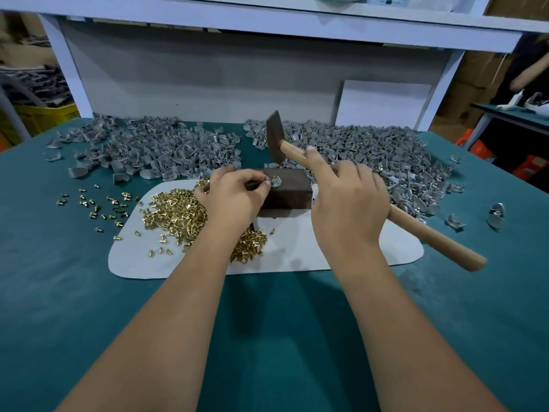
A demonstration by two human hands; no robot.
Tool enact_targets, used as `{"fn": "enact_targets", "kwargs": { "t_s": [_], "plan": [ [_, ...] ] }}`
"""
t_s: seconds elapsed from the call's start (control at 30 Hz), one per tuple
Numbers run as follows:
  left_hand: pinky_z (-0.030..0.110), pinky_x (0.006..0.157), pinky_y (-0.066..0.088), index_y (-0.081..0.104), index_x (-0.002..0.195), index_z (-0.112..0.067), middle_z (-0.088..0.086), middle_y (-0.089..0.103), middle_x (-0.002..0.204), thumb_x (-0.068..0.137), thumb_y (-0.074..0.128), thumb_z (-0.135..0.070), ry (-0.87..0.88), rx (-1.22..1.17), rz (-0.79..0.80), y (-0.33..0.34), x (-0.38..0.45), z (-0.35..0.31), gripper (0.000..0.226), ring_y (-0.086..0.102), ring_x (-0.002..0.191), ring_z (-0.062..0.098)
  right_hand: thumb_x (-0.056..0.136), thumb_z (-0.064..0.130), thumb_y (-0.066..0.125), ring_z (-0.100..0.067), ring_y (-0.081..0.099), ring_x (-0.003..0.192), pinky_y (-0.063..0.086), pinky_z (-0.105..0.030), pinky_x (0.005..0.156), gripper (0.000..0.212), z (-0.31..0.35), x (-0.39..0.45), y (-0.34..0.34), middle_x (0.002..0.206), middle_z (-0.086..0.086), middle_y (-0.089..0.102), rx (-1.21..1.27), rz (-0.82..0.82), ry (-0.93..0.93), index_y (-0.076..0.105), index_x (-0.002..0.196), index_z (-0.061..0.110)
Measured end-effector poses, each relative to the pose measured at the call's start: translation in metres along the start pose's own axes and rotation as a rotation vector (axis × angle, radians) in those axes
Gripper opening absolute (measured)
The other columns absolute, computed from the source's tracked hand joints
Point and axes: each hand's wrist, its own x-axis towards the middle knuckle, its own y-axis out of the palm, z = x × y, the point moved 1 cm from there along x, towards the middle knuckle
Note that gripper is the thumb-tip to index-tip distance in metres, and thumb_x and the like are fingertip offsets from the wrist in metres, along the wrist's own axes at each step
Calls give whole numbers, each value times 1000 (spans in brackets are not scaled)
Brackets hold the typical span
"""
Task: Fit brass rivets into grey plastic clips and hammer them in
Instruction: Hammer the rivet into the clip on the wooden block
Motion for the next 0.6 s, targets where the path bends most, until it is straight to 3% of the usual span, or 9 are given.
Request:
{"fn": "enact_targets", "kwargs": {
  "t_s": [0.17,0.23,0.33,0.5,0.6],
  "plan": [
    [46,105,15,72,89,-43,-18,60,122,84,67,-48,5,12,22,0,2,3,8,30,135,5,86,3,58,-30,59,77,42,-33,67,50,6,-4,2,82,-10,64,17,114,-57,58,132,24],
    [45,104,15,70,83,-46,-18,61,121,84,69,-47,-7,1,18,1,2,2,2,31,134,5,85,2,60,-30,59,75,42,-33,65,51,5,-4,1,81,-10,64,12,100,-27,59,130,24],
    [48,106,16,64,74,-48,-15,63,120,83,70,-46,1,6,-9,3,2,2,11,34,134,6,78,-3,64,-30,56,67,42,-33,60,53,1,-2,0,75,-11,61,51,31,25,63,126,20],
    [48,105,15,59,69,-50,-18,61,120,82,70,-47,17,-28,7,2,2,4,18,31,134,6,77,1,68,-32,58,69,40,-33,60,54,4,-4,4,75,-11,61,53,148,-8,63,126,22],
    [45,104,15,64,71,-49,-15,59,125,81,71,-47,-13,-22,-15,4,2,4,12,31,135,5,74,-1,69,-31,58,66,42,-33,58,55,2,-2,1,73,-11,60,59,88,25,64,125,20]
  ]
}}
